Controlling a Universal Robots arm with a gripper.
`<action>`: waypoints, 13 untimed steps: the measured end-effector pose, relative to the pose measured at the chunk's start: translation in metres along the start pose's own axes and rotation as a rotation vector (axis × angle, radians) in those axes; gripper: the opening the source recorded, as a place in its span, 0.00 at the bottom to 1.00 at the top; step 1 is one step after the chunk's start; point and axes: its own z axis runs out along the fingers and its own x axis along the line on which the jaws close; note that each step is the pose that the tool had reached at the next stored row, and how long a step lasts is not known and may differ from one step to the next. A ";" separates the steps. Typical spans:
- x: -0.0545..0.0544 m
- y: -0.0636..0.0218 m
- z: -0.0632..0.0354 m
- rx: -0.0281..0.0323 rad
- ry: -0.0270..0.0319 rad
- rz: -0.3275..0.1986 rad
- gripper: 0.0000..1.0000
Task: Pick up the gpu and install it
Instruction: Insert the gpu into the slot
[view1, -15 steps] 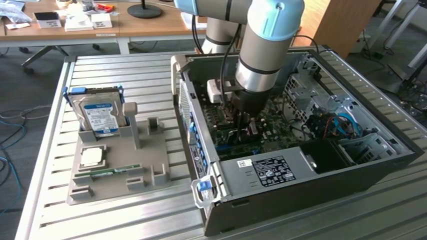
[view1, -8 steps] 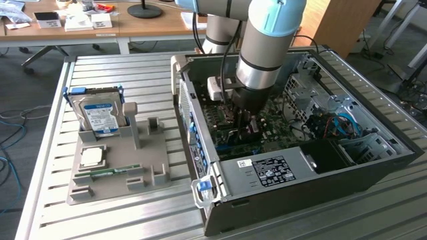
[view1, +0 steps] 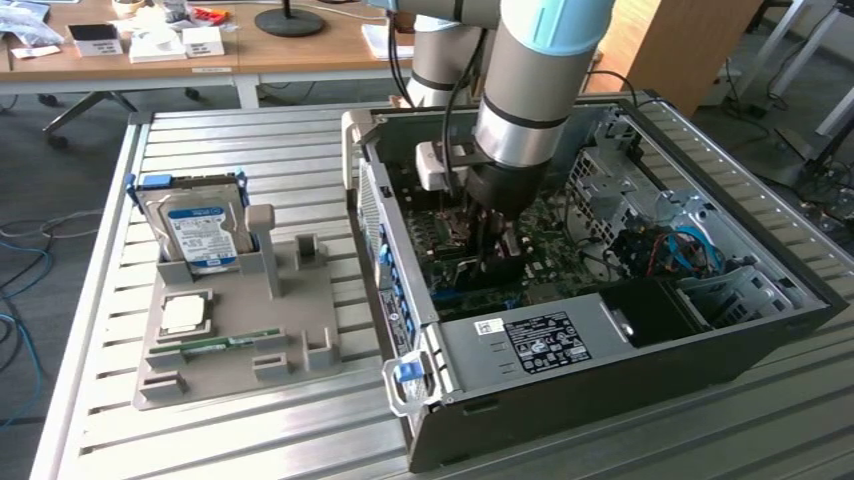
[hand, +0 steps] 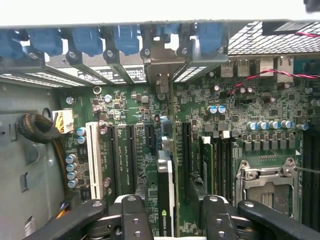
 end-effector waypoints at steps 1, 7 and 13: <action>0.000 0.0000 -0.0012 0.0001 0.0000 0.000 0.46; -0.001 0.0000 -0.0094 0.0001 0.0002 0.000 0.46; -0.001 -0.0001 -0.0175 0.0002 0.0002 0.000 0.46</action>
